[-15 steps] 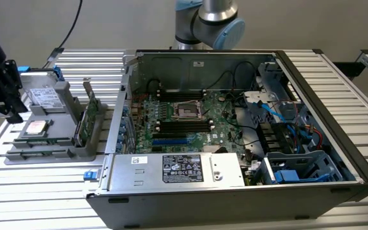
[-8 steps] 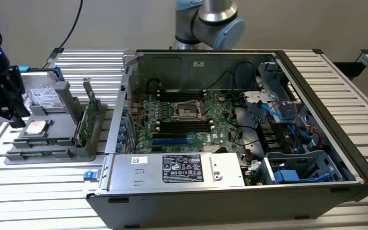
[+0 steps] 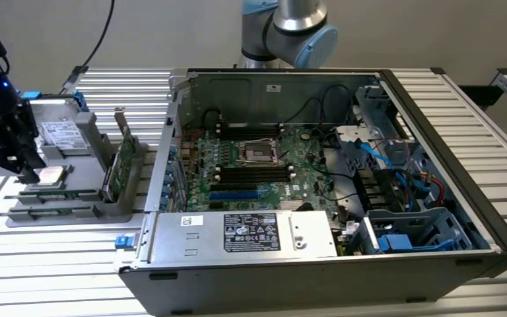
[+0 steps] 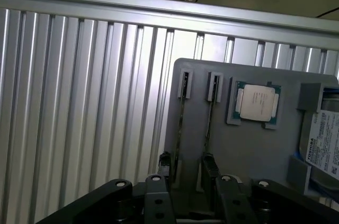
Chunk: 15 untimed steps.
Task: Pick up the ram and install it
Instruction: 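Pick up the ram and move it above insertion slot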
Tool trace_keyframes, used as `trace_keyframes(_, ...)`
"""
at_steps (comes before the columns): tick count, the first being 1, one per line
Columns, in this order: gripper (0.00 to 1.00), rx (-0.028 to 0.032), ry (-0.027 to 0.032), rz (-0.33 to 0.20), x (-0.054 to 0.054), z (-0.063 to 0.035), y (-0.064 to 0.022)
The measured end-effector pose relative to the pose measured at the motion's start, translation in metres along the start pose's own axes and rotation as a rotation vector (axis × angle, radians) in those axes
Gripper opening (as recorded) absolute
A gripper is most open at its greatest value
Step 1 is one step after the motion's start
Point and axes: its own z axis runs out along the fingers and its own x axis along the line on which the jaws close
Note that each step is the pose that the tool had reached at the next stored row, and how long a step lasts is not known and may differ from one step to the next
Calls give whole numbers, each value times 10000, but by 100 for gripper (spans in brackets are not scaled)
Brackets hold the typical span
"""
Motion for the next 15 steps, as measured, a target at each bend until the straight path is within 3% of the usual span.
trace_keyframes(15, 36, 0, 0, 0, 62, 275, -20)
